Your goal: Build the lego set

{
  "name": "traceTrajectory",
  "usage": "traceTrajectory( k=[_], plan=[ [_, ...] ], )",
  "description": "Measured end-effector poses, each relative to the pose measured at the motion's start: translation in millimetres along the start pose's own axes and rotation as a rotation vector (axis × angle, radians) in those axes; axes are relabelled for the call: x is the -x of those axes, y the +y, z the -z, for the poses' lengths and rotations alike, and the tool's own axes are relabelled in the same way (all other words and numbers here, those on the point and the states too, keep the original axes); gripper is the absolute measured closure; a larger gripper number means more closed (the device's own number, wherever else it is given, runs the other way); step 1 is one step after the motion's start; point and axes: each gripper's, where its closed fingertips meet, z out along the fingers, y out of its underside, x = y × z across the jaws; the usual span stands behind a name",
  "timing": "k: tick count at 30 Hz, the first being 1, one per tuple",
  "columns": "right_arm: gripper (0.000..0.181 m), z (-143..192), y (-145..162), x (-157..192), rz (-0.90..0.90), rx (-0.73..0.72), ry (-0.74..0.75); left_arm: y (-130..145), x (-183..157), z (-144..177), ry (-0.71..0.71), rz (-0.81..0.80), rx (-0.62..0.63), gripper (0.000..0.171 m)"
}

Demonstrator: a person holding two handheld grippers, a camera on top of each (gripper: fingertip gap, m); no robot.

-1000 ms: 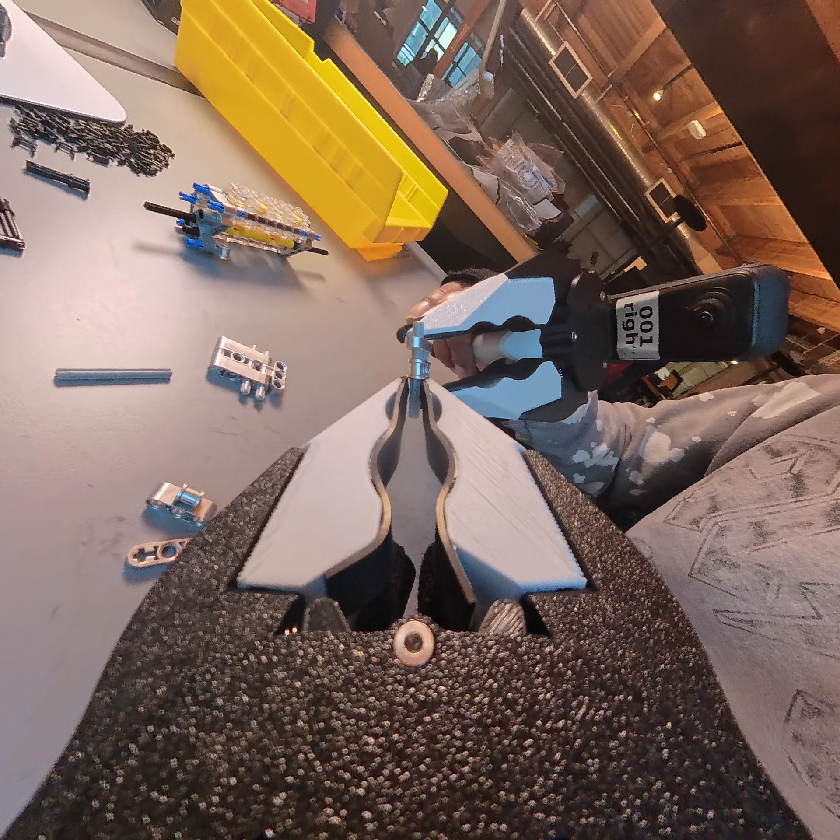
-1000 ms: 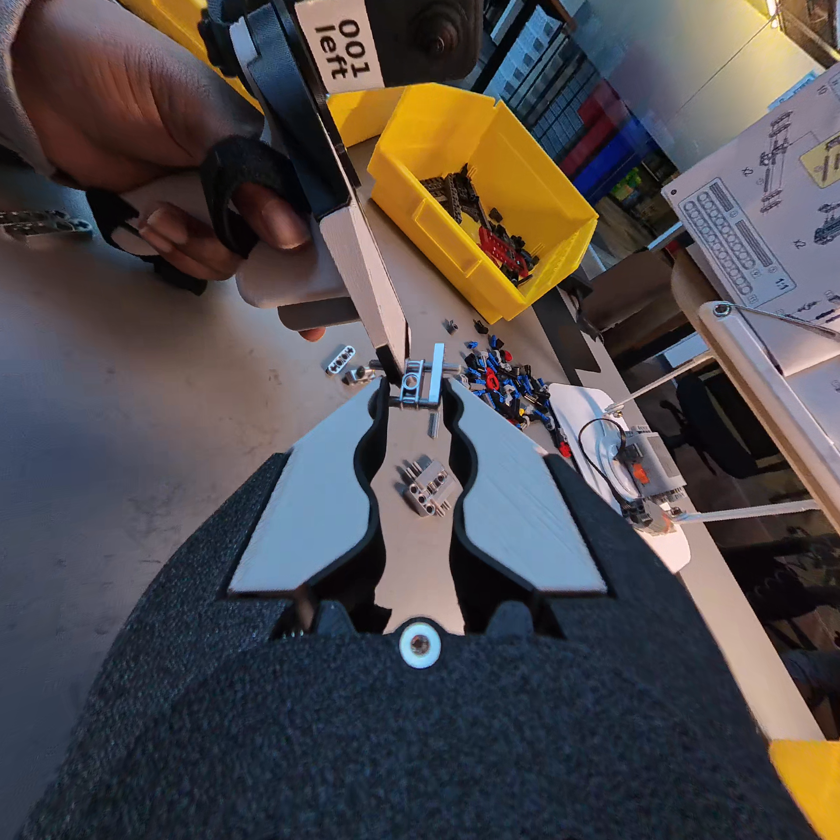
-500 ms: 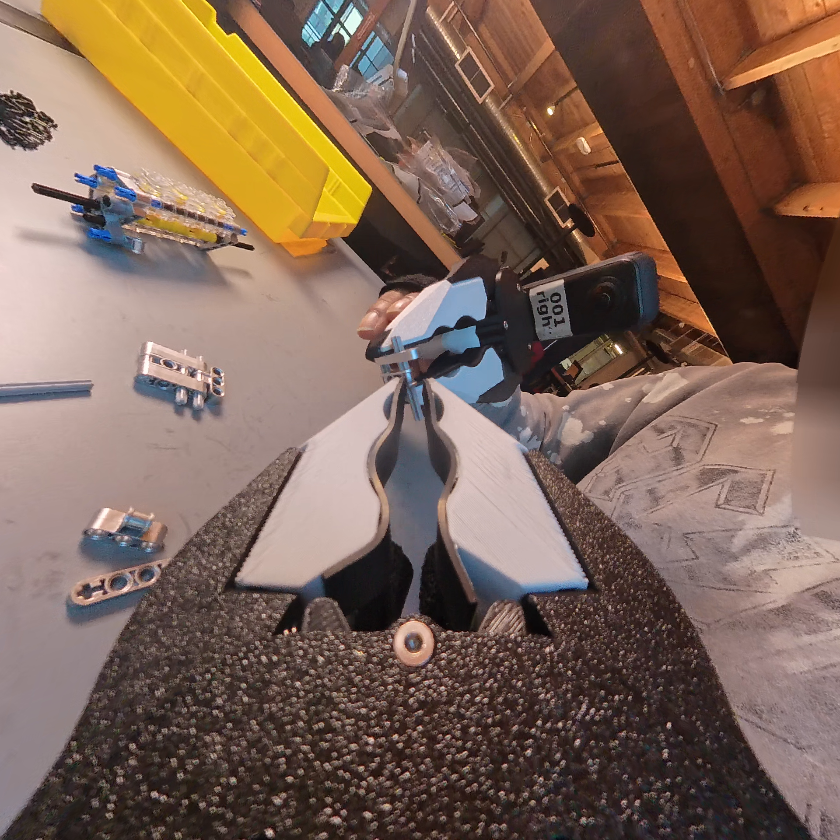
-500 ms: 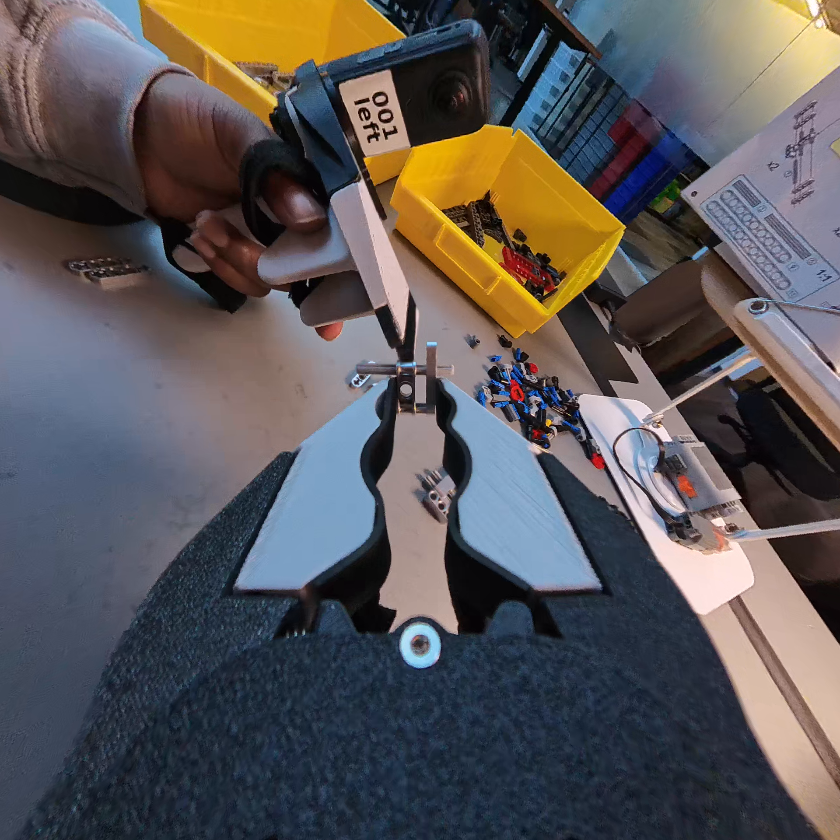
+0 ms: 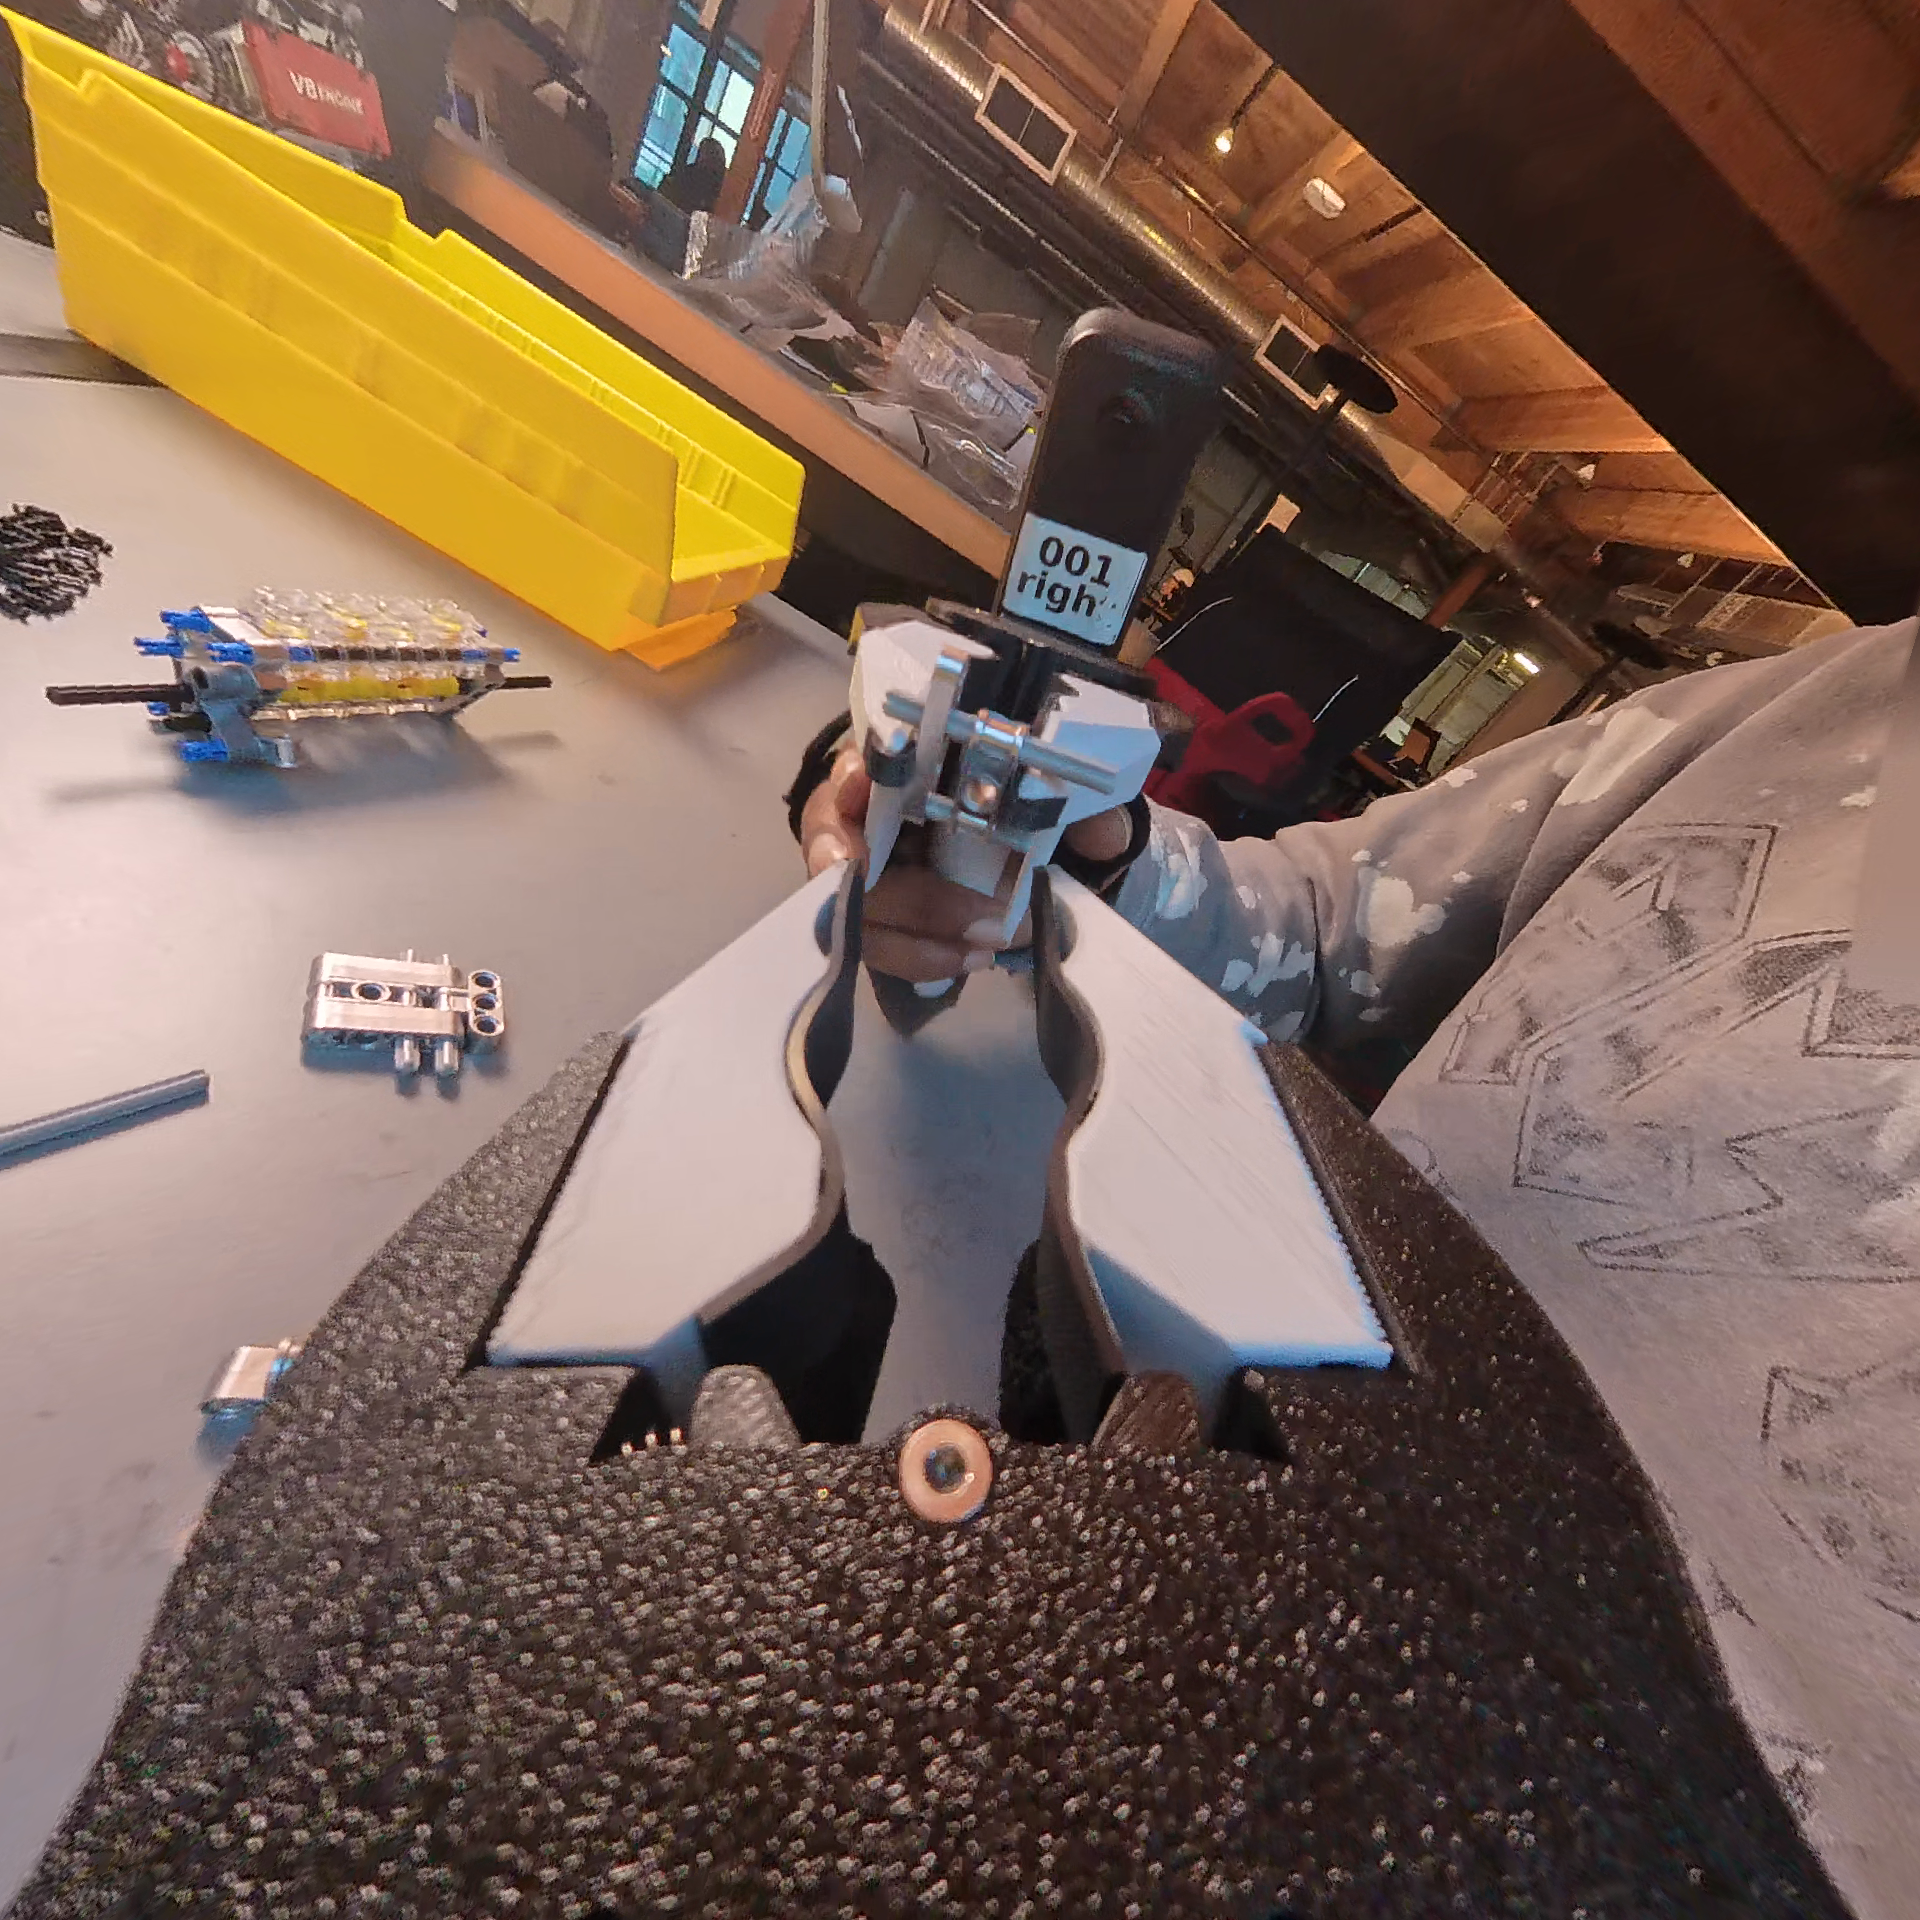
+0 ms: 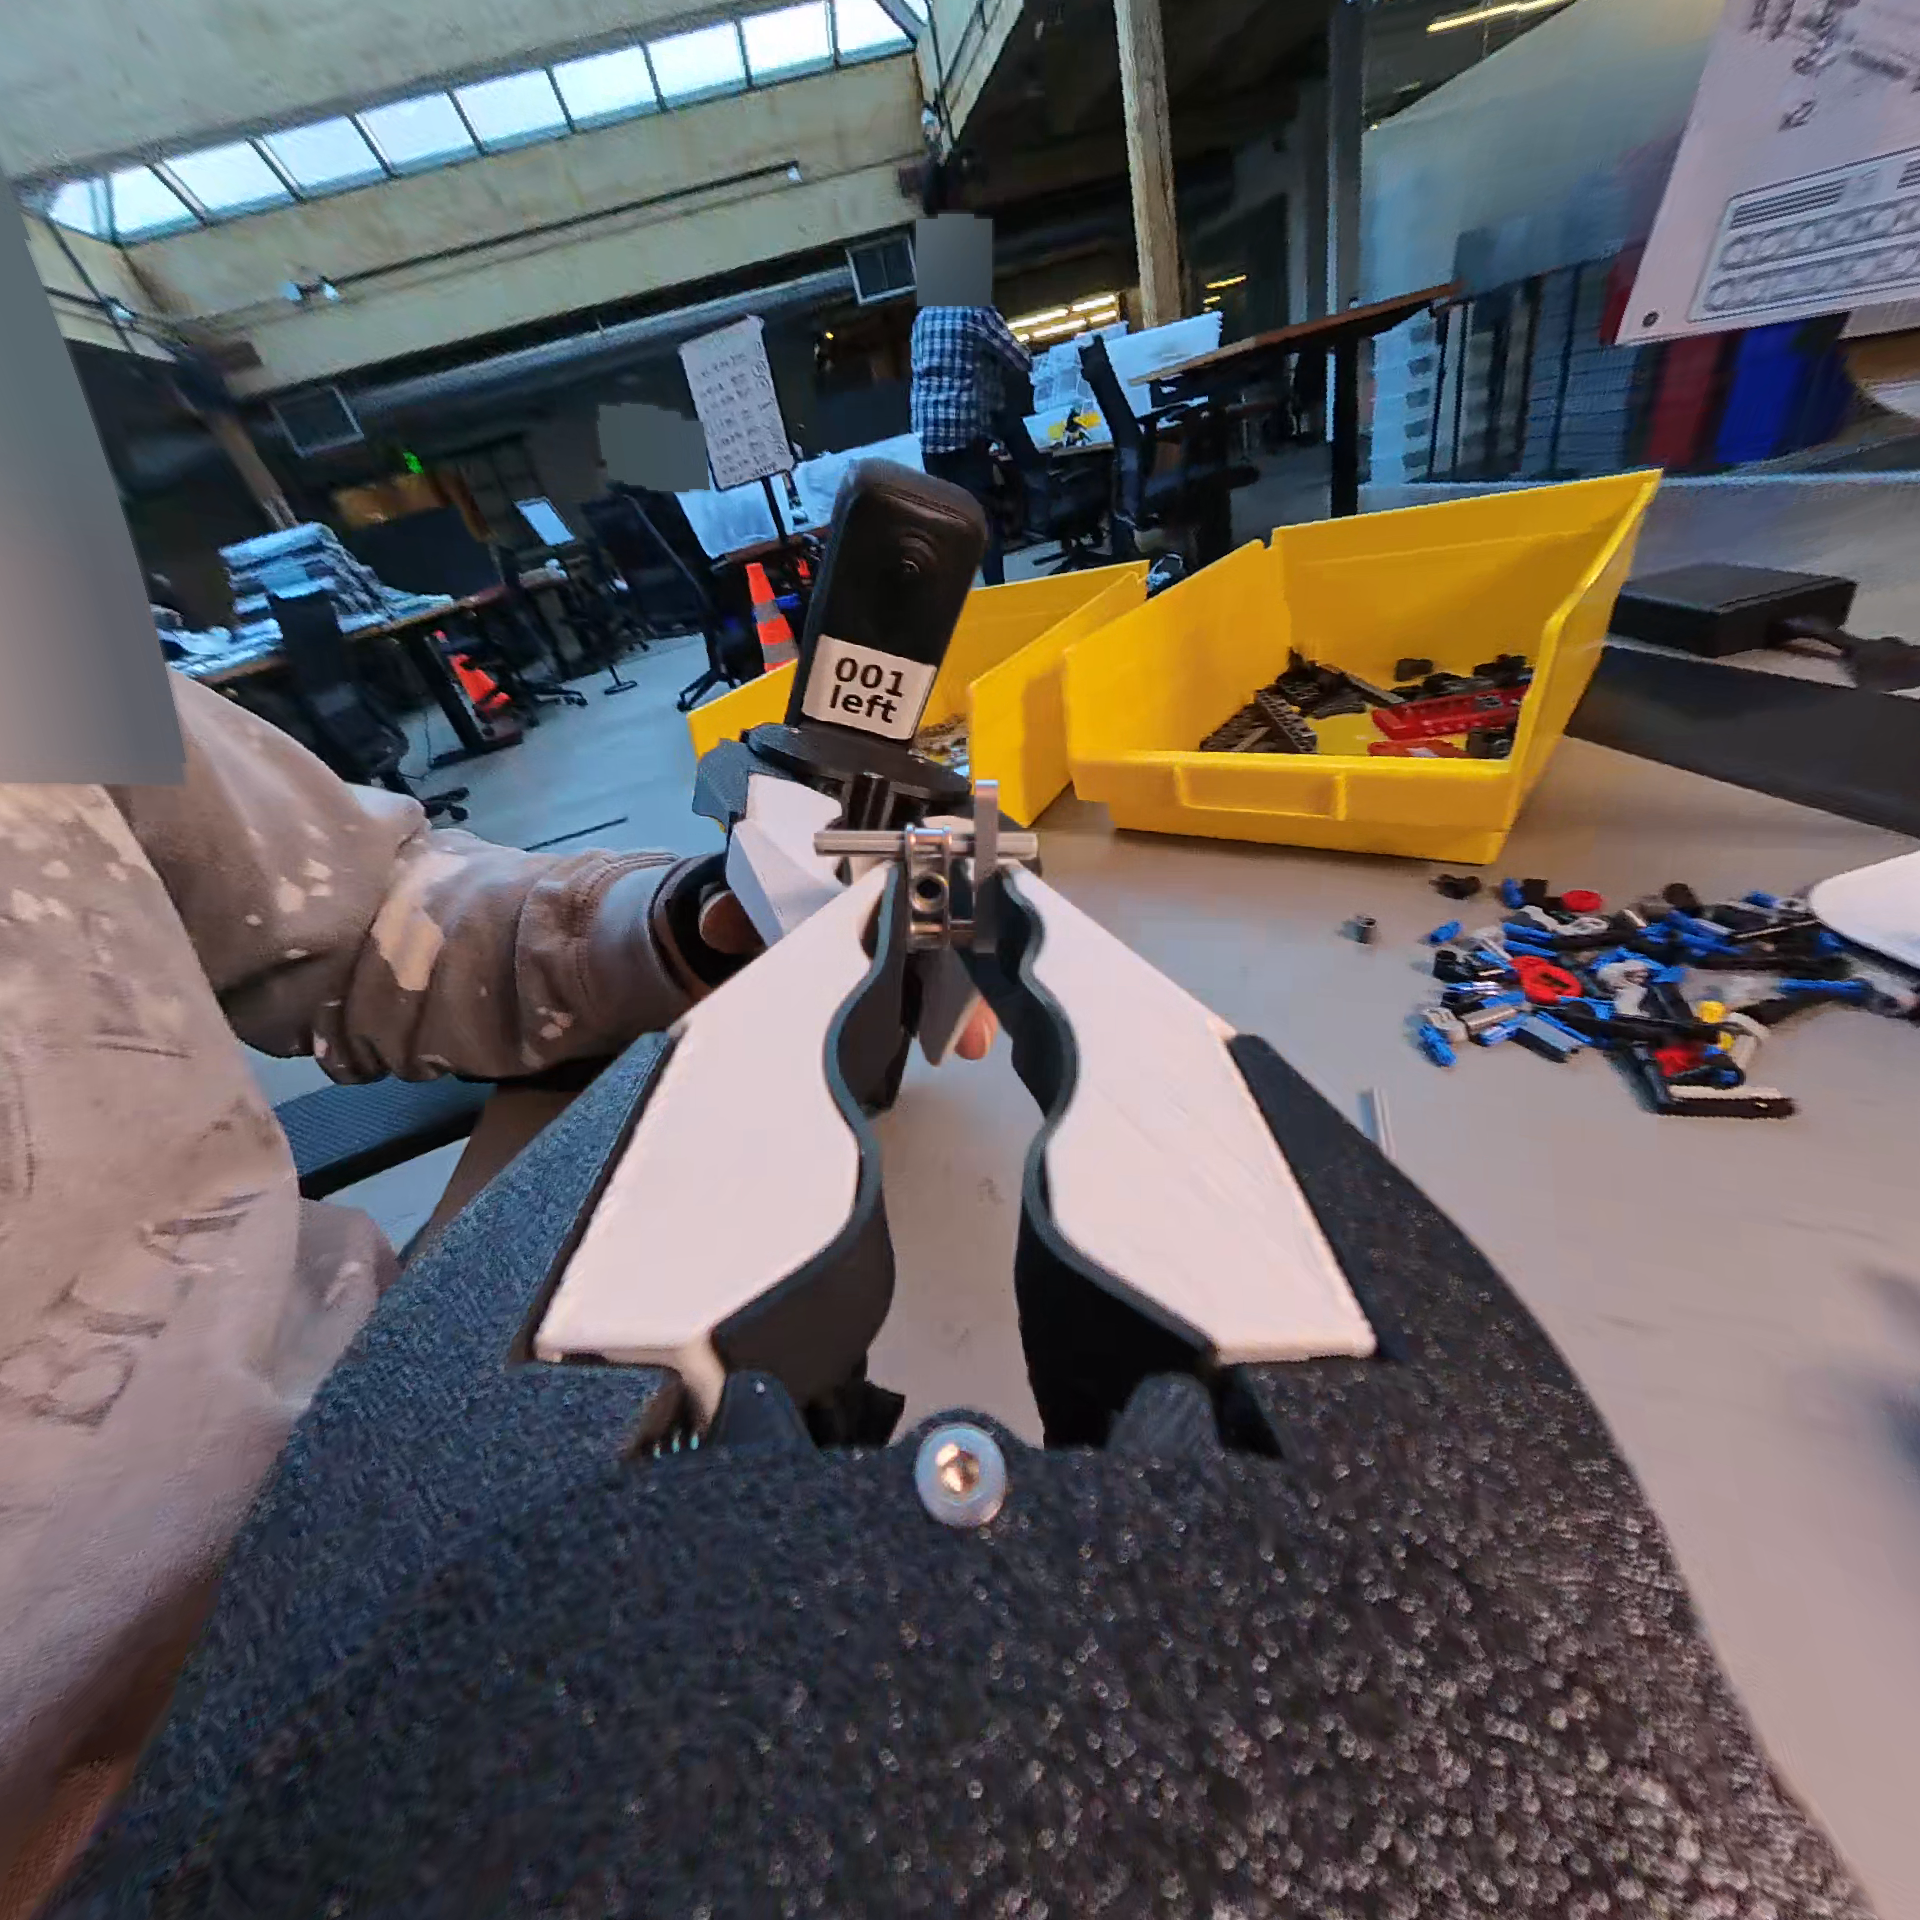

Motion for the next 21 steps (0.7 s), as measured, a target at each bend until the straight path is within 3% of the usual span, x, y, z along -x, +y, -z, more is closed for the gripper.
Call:
traceTrajectory(
  k=[6,21],
  plan=[
    [0.168,-6,1,9,-0.032,-0.028,-0.044,-4,-9,2,0.009,-0.070,-0.009,0.149],
    [0.172,-7,1,15,0.110,-0.014,-0.003,-3,-14,5,0.020,-0.126,0.012,0.154]
  ],
)
